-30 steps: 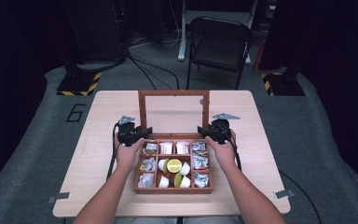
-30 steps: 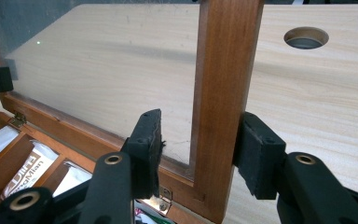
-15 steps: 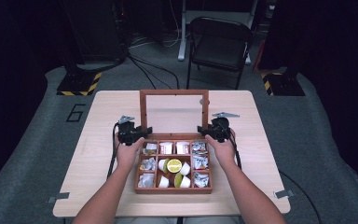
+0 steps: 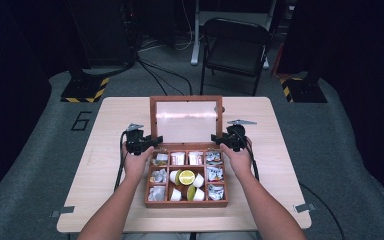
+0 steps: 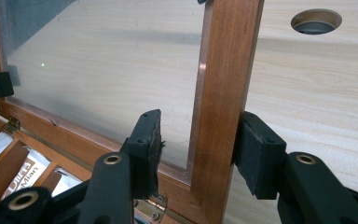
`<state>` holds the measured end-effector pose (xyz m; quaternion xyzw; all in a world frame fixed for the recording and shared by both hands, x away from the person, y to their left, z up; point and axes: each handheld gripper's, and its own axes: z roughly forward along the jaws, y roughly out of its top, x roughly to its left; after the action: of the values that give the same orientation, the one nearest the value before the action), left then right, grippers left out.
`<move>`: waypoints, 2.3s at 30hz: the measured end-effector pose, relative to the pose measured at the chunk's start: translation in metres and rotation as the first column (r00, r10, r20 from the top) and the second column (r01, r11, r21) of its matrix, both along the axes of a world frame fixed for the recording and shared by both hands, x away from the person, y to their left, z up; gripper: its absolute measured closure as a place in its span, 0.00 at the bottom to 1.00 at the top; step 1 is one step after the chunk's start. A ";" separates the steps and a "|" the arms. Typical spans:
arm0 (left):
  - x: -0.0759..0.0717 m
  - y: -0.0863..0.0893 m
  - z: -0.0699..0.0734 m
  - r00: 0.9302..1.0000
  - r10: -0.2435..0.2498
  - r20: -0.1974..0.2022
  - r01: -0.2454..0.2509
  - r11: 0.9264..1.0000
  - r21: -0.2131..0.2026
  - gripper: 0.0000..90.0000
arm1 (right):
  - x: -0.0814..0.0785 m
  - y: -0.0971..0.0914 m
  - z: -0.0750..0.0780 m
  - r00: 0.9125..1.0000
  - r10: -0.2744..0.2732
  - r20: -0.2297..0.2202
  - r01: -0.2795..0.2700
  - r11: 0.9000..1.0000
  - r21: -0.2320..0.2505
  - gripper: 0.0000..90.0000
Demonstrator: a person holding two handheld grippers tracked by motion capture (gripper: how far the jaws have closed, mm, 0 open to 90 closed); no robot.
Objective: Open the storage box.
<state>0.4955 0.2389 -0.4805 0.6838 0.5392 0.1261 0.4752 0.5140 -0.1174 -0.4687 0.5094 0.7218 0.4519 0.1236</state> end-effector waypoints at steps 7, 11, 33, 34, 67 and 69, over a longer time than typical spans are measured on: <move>0.001 0.000 -0.002 1.000 0.009 -0.013 -0.009 1.000 -0.021 0.58 | 0.001 0.001 -0.001 1.000 -0.018 -0.007 0.018 1.000 -0.002 0.58; 0.002 0.000 -0.003 1.000 0.010 -0.023 -0.011 1.000 -0.026 0.58 | 0.002 0.001 -0.003 1.000 -0.019 -0.013 0.019 1.000 0.005 0.58; 0.012 -0.005 -0.006 0.998 0.003 -0.064 -0.004 1.000 -0.014 0.47 | 0.007 0.000 -0.006 0.999 -0.022 -0.046 0.024 0.999 0.025 0.55; 0.012 -0.005 -0.006 0.998 0.002 -0.068 -0.003 1.000 -0.014 0.47 | 0.007 0.001 -0.007 0.999 -0.024 -0.046 0.025 0.999 0.023 0.54; 0.016 -0.004 -0.012 0.993 0.018 -0.120 -0.023 0.999 -0.043 0.45 | 0.015 0.006 -0.009 0.991 -0.059 -0.119 0.058 0.998 -0.009 0.50; 0.016 -0.005 -0.012 0.992 0.022 -0.122 -0.027 0.999 -0.041 0.45 | 0.015 0.006 -0.009 0.991 -0.063 -0.115 0.061 0.998 -0.014 0.50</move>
<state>0.5118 0.2341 -0.4921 0.6732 0.5780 0.0787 0.4545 0.5288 -0.1110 -0.4778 0.5561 0.7139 0.4140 0.0985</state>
